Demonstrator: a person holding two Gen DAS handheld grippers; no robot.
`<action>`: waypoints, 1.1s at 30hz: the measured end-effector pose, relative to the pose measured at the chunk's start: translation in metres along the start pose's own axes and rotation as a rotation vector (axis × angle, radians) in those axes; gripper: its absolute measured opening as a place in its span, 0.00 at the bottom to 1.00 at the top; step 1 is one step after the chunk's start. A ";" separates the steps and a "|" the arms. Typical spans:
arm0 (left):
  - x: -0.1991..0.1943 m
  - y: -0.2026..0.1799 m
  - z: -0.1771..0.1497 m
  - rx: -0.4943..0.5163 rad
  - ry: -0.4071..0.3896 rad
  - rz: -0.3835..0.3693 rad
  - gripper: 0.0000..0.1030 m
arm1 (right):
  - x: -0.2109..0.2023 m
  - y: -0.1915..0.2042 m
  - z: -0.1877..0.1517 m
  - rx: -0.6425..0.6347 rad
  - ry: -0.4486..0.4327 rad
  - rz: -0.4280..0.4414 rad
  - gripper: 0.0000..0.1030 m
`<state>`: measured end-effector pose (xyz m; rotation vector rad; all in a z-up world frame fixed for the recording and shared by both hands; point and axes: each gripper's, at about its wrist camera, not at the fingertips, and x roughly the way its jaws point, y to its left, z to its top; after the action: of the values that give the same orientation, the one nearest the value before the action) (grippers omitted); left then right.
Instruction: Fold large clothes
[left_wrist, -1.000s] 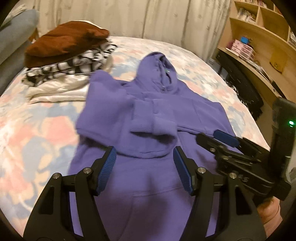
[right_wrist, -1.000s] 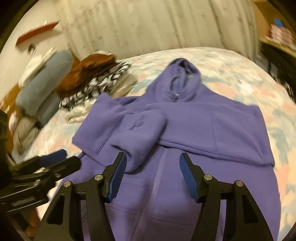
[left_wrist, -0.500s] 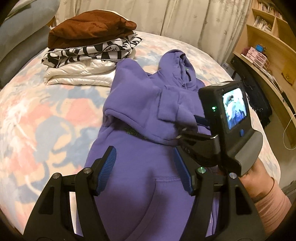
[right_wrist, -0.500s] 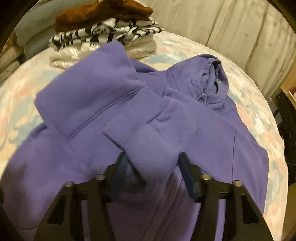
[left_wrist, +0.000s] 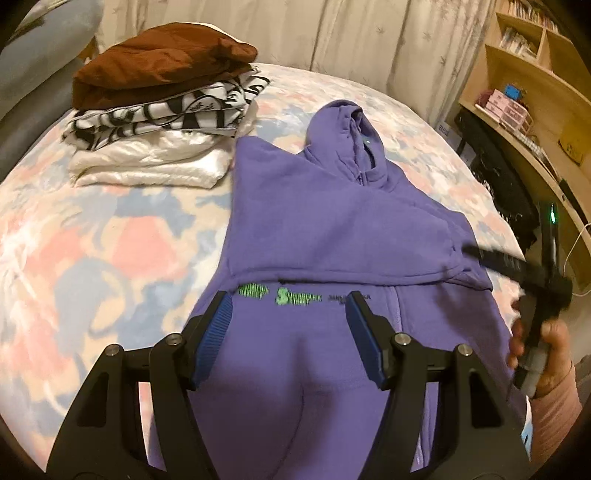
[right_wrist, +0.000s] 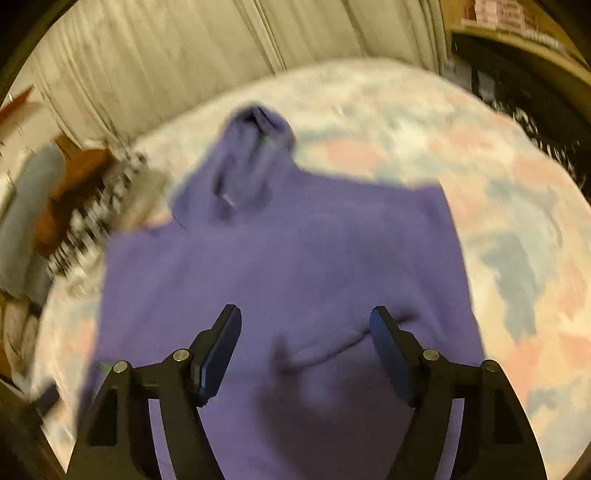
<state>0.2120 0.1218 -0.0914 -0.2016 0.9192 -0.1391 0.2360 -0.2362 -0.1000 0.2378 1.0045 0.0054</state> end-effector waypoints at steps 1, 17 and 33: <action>0.008 0.001 0.007 0.003 0.015 0.004 0.59 | 0.001 -0.010 -0.005 -0.003 0.020 0.014 0.71; 0.160 0.016 0.098 0.022 0.236 0.088 0.59 | 0.069 -0.077 0.078 0.077 0.072 0.075 0.71; 0.158 0.056 0.118 0.025 0.089 0.064 0.07 | 0.088 -0.013 0.090 -0.078 -0.089 0.192 0.13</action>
<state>0.4028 0.1570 -0.1577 -0.1431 1.0107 -0.1008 0.3575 -0.2564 -0.1300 0.2602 0.8884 0.2072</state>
